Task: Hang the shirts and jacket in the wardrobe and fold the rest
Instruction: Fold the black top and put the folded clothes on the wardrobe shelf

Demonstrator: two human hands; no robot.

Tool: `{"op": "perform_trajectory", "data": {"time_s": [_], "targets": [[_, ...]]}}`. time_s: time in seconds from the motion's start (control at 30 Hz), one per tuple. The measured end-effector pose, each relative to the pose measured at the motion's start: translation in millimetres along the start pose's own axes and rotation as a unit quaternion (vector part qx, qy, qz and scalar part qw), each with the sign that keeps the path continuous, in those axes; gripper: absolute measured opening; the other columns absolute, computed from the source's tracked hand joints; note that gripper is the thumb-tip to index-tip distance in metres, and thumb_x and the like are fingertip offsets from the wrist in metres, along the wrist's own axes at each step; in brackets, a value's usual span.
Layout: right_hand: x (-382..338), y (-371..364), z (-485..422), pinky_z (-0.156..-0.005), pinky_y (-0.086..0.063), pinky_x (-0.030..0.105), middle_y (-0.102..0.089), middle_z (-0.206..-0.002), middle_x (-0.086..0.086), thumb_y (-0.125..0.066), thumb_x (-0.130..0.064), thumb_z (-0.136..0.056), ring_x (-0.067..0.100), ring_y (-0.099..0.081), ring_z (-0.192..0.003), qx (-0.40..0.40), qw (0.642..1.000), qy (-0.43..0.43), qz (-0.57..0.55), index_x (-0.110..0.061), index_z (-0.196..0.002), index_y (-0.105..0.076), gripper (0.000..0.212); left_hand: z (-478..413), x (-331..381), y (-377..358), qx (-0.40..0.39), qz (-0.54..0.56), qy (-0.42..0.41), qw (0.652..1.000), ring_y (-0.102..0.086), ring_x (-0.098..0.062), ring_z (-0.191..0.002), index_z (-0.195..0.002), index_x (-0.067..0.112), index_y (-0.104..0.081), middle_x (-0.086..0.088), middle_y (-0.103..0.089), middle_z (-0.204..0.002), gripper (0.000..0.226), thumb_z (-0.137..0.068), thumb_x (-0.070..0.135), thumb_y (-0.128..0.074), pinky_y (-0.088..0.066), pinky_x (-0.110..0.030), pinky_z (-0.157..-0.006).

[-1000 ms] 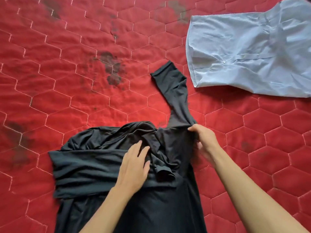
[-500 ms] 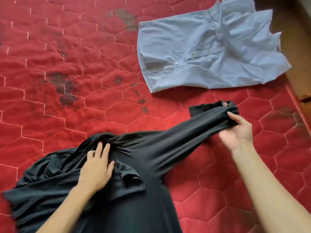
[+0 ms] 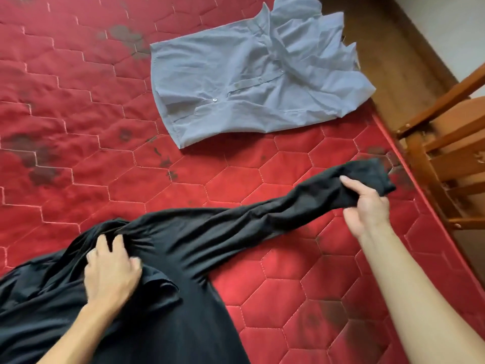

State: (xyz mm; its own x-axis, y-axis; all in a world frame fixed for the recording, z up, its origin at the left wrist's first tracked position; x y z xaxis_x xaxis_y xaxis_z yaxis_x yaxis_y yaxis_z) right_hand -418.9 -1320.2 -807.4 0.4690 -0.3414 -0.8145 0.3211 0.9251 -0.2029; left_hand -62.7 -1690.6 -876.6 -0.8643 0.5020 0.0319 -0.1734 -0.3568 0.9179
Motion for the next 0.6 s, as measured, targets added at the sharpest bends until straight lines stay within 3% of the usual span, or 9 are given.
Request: {"op": "perform_trajectory", "data": {"time_s": [0.1, 0.2, 0.27, 0.3, 0.4, 0.47, 0.6], "targets": [[26.5, -24.9, 44.1, -0.075, -0.057, 0.028, -0.072, -0.085, -0.003, -0.075, 0.009, -0.074, 0.011, -0.068, -0.074, -0.009, 0.986, 0.077, 0.149, -0.006, -0.093, -0.070, 0.024, 19.8, 26.2, 19.1, 0.084, 0.124, -0.021, 0.988, -0.045, -0.048, -0.118, -0.134, 0.002, -0.049, -0.027, -0.041, -0.141, 0.056, -0.081, 0.010, -0.066, -0.043, -0.056, -0.096], [61.3, -60.3, 101.9, -0.074, -0.050, 0.022, -0.067, -0.080, -0.012, -0.072, -0.003, -0.082, 0.001, -0.060, -0.069, -0.056, 0.955, 0.146, 0.253, -0.022, -0.084, -0.066, 0.020, 41.4, 52.7, 26.1, 0.041, 0.326, -0.064, 0.942, -0.059, -0.024, -0.112, -0.126, 0.015, -0.059, -0.007, -0.062, -0.124, 0.034, -0.092, 0.020, -0.063, -0.047, -0.042, -0.100], [90.0, -87.9, 150.9, -0.076, -0.045, 0.019, -0.065, -0.078, -0.015, -0.069, -0.009, -0.087, -0.004, -0.056, -0.069, -0.102, 0.932, 0.174, 0.302, -0.023, -0.086, -0.067, 0.014, 55.6, 60.8, 34.3, -0.053, 0.500, -0.030, 0.864, -0.068, -0.019, -0.101, -0.113, 0.024, -0.065, 0.002, -0.072, -0.107, 0.018, -0.098, 0.030, -0.059, -0.054, -0.040, -0.092], [106.1, -102.3, 177.6, -0.077, -0.044, 0.016, -0.066, -0.080, -0.017, -0.068, -0.011, -0.089, -0.007, -0.057, -0.072, -0.131, 0.921, 0.181, 0.318, -0.021, -0.091, -0.069, 0.010, 62.3, 61.9, 41.0, -0.104, 0.574, -0.004, 0.813, -0.070, -0.023, -0.098, -0.111, 0.024, -0.066, -0.001, -0.074, -0.104, 0.020, -0.099, 0.036, -0.055, -0.055, -0.040, -0.087], [154.7, -144.8, 266.3, -0.086, -0.044, 0.010, -0.072, -0.098, -0.015, -0.069, -0.010, -0.088, -0.009, -0.063, -0.092, -0.245, 0.886, 0.190, 0.345, -0.019, -0.109, -0.073, 0.023, 75.8, 40.6, 67.6, -0.187, 0.703, 0.041, 0.685, -0.071, -0.023, -0.090, -0.114, 0.015, -0.066, -0.006, -0.075, -0.102, 0.050, -0.091, 0.058, -0.055, -0.055, -0.037, -0.077], [183.9, -166.5, 324.1, -0.095, -0.045, 0.014, -0.071, -0.112, -0.010, -0.067, -0.002, -0.084, -0.003, -0.063, -0.107, -0.321, 0.853, 0.198, 0.360, -0.018, -0.117, -0.070, 0.037, 81.5, 4.1, 92.0, -0.157, 0.721, 0.025, 0.674, -0.070, -0.016, -0.091, -0.115, 0.011, -0.068, -0.005, -0.074, -0.102, 0.055, -0.087, 0.057, -0.059, -0.056, -0.029, -0.072], [238.7, -188.2, 420.6, -0.115, -0.033, 0.021, -0.052, -0.146, 0.000, -0.056, 0.001, -0.083, 0.004, -0.042, -0.138, -0.471, 0.760, 0.186, 0.406, -0.010, -0.143, -0.050, 0.061, 88.0, -107.9, 108.5, -0.032, 0.682, 0.069, 0.727, -0.071, -0.014, -0.091, -0.104, 0.007, -0.072, -0.004, -0.077, -0.096, 0.020, -0.095, 0.022, -0.063, -0.054, -0.021, -0.073]]}}
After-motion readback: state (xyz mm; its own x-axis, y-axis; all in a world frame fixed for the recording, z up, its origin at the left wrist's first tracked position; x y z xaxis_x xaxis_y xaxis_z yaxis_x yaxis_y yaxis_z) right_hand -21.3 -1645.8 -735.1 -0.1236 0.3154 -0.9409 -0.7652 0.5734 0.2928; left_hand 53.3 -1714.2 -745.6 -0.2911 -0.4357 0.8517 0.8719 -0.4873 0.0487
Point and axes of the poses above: each hand's wrist, its own z-axis away from the middle knuckle, its own y-axis out of the back of the hand, x = y × z, the point moved 7 cm from there along -z, towards the middle knuckle
